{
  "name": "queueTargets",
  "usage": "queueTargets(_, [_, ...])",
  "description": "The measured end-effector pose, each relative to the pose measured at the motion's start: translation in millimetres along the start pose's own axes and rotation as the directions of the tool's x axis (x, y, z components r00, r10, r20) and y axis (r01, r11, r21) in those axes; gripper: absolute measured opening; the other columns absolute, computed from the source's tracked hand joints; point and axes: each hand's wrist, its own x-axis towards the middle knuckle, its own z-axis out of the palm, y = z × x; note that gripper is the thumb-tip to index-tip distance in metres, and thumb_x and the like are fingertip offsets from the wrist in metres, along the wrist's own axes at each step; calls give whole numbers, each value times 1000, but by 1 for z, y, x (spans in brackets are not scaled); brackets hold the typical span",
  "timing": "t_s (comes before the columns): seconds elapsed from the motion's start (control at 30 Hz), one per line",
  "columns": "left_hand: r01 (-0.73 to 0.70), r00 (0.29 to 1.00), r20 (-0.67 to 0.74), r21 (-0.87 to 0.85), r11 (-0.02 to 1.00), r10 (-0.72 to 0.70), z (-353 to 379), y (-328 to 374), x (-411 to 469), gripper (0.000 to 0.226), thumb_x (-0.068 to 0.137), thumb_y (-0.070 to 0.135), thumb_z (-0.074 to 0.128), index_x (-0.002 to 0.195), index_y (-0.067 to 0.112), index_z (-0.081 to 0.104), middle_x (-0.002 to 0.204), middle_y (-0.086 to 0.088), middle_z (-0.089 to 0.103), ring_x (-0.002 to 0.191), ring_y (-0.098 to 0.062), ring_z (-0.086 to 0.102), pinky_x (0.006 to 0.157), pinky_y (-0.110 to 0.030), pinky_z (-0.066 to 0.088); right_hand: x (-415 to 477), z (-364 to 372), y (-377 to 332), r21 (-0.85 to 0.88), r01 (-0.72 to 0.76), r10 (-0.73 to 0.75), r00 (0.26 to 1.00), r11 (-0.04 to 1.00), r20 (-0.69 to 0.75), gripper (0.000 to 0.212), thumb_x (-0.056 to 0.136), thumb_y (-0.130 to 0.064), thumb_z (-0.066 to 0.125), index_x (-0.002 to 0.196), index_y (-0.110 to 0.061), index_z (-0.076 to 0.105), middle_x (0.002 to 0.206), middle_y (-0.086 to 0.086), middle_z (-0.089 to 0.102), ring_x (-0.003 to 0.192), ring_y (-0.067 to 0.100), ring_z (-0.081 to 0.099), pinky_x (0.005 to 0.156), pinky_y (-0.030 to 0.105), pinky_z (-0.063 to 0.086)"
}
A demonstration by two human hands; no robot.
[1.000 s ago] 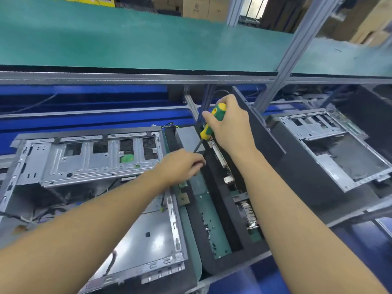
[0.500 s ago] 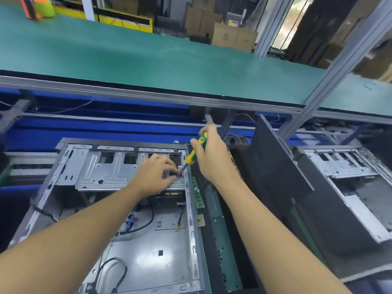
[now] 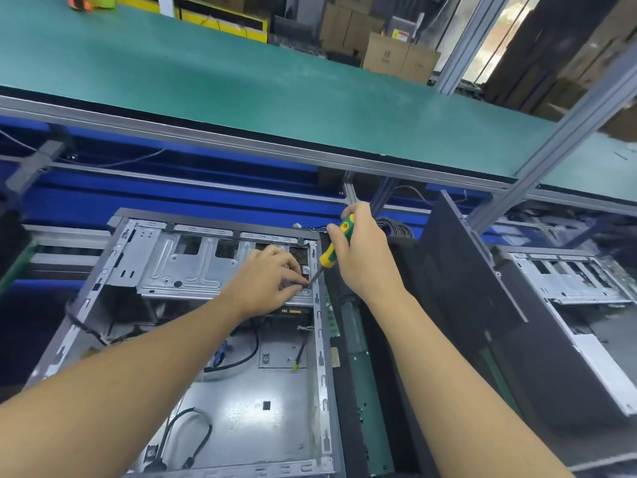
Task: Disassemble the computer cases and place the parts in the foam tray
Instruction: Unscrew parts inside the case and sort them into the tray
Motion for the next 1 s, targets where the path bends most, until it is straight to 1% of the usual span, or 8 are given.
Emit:
queueTargets(0.23, [-1, 1000, 8, -23, 1000, 1, 0, 0, -1, 21, 94, 47, 61, 112, 45, 72, 109, 22, 58, 111, -8, 40, 90, -31, 30, 0, -1, -4, 7, 1, -1, 1000, 1000, 0, 17, 103, -31, 52, 111, -19, 43, 95, 2, 57, 81, 19, 55, 66, 33, 44])
queueTargets(0.5, [-3, 1000, 4, -25, 1000, 3, 1, -1, -1, 21, 94, 46, 61, 112, 45, 73, 109, 23, 59, 113, -8, 40, 91, -33, 30, 0, -1, -8, -51, 3, -3, 1000, 999, 3, 20, 103, -32, 52, 114, -18, 43, 99, 2, 56, 86, 21, 57, 75, 39, 51])
queueTargets(0.57, [-6, 1000, 2, -28, 1000, 6, 1, -1, -1, 21, 94, 46, 61, 112, 46, 72, 109, 23, 59, 113, -8, 39, 90, -32, 29, 0, 0, -8, -61, 10, -10, 1000, 998, 13, 19, 103, -31, 52, 113, -18, 44, 99, 2, 56, 86, 21, 57, 72, 36, 50])
queueTargets(0.67, [-6, 1000, 2, -14, 1000, 6, 2, -2, -1, 21, 95, 47, 60, 112, 46, 72, 110, 23, 58, 113, -8, 39, 88, -31, 27, 0, 2, -9, -79, 54, -50, 998, 995, 44, 22, 101, -34, 56, 108, -18, 45, 92, 0, 55, 79, 19, 56, 61, 26, 43])
queueTargets(0.77, [-1, 1000, -3, -14, 1000, 0, 3, -2, -1, 22, 95, 48, 59, 112, 46, 72, 108, 25, 57, 111, -7, 39, 85, -30, 26, 5, -1, -12, -259, 99, -75, 992, 961, 100, 39, 95, -50, 61, 98, -15, 43, 75, -4, 49, 64, 13, 47, 51, 25, 35])
queueTargets(0.87, [15, 1000, -12, -32, 999, -15, 4, -2, 0, 22, 95, 47, 58, 112, 44, 72, 105, 26, 57, 111, -6, 38, 84, -29, 24, 11, -7, -17, -511, 73, -18, 994, 857, 110, 56, 89, -70, 49, 91, -15, 40, 67, -1, 42, 56, 14, 40, 46, 30, 32])
queueTargets(0.93, [24, 1000, -10, -40, 999, -24, 5, -2, 0, 23, 95, 47, 58, 112, 43, 72, 104, 27, 57, 112, -6, 39, 85, -28, 24, 12, -9, -21, -648, 56, -8, 997, 760, 78, 60, 91, -75, 38, 91, -15, 40, 65, -1, 38, 52, 15, 37, 43, 30, 27])
queueTargets(1.0, [30, 1000, -6, -38, 999, -30, 6, -3, 0, 24, 95, 48, 57, 113, 43, 72, 105, 27, 57, 112, -6, 39, 86, -28, 25, 14, -12, -23, -669, 64, 6, 995, 740, 101, 57, 95, -71, 34, 94, -15, 42, 67, -1, 39, 55, 20, 42, 44, 31, 27])
